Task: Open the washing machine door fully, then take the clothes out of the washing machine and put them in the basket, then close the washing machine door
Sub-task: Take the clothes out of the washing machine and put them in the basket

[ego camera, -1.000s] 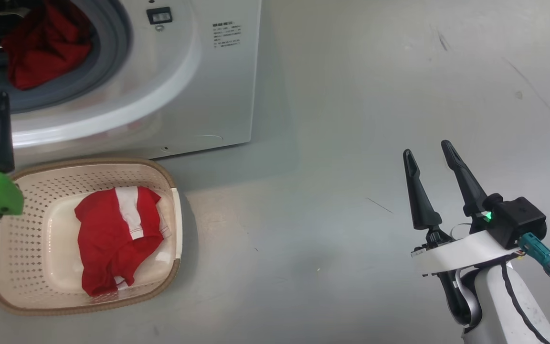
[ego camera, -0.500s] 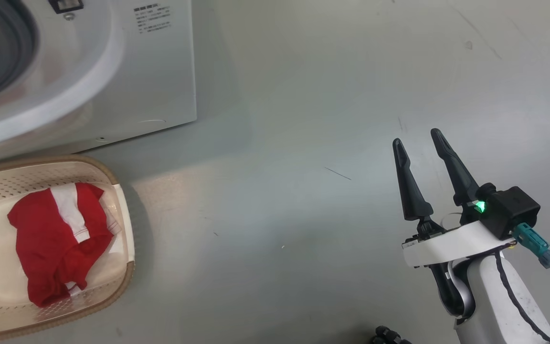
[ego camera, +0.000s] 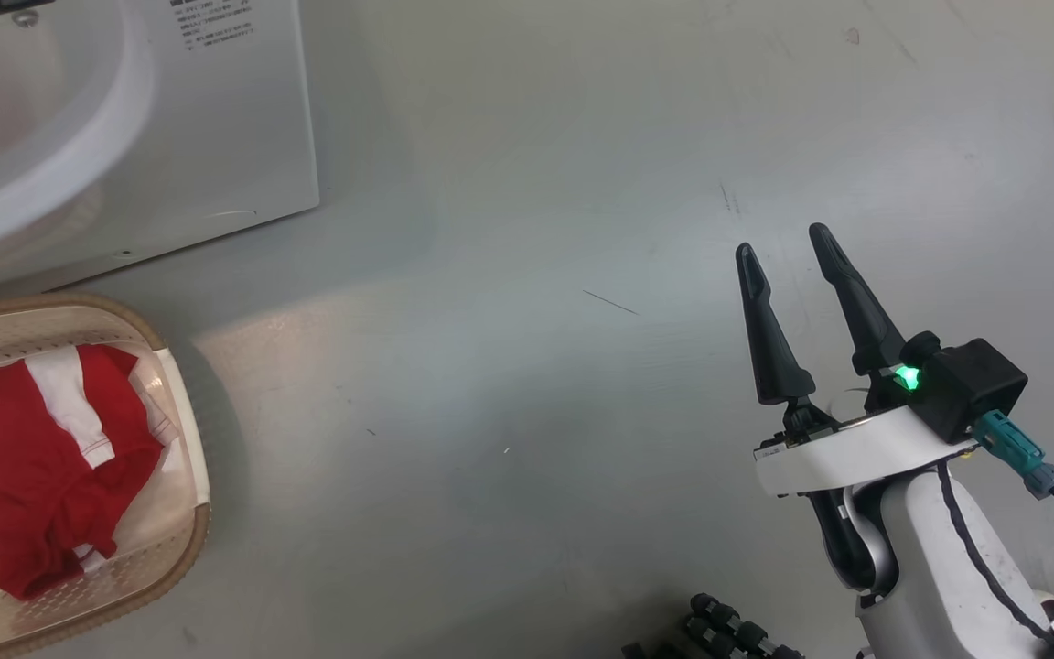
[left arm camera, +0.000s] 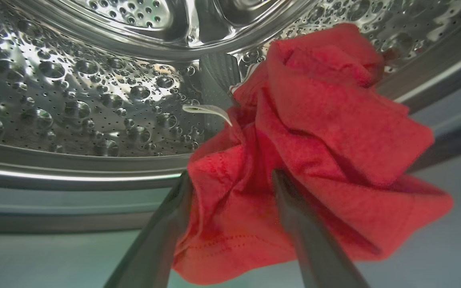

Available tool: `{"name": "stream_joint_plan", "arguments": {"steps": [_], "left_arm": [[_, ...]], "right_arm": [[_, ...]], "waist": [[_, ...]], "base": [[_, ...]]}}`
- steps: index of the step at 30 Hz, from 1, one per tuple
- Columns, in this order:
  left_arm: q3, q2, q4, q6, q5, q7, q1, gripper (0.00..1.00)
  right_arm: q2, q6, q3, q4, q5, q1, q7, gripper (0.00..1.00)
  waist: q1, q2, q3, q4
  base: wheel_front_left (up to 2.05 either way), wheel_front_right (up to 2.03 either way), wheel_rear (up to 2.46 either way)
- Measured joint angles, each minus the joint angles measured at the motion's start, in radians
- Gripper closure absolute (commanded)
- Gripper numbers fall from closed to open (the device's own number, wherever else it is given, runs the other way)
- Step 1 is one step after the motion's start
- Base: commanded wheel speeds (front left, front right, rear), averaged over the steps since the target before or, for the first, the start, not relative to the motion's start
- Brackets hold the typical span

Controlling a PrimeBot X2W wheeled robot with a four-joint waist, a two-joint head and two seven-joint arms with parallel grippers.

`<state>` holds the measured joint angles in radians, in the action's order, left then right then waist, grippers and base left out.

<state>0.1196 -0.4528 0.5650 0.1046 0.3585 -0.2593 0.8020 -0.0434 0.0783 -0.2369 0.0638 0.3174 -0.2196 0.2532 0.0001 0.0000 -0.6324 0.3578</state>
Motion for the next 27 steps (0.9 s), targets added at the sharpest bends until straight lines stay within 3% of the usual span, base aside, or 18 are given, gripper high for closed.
{"name": "stream_joint_plan", "arguments": {"steps": [18,19,21,27], "left_arm": [[-0.058,-0.012,0.081,0.0,-0.034,-0.012,0.131,0.0],[-0.061,-0.012,0.085,0.0,-0.035,-0.012,0.135,0.19],[-0.069,-0.012,0.093,0.002,-0.037,-0.007,0.141,1.0],[-0.087,-0.009,0.114,0.004,-0.04,0.011,0.145,1.0]], "right_arm": [[0.001,-0.019,-0.025,-0.004,0.01,-0.038,0.0,0.0],[0.001,-0.019,-0.026,-0.004,0.013,-0.039,0.0,0.0],[0.001,-0.02,-0.026,-0.003,0.018,-0.039,0.0,0.0],[0.001,-0.029,-0.027,-0.003,0.018,-0.041,0.0,0.0]], "waist": [[0.0,0.0,-0.036,0.022],[-0.0001,0.0,-0.037,0.023],[0.0,0.0,-0.038,0.025],[-0.0001,0.0,-0.036,0.026]], "base": [[0.0,0.0,0.0],[0.0,0.0,0.0],[0.0,0.0,0.0],[0.0,0.0,0.0]]}}
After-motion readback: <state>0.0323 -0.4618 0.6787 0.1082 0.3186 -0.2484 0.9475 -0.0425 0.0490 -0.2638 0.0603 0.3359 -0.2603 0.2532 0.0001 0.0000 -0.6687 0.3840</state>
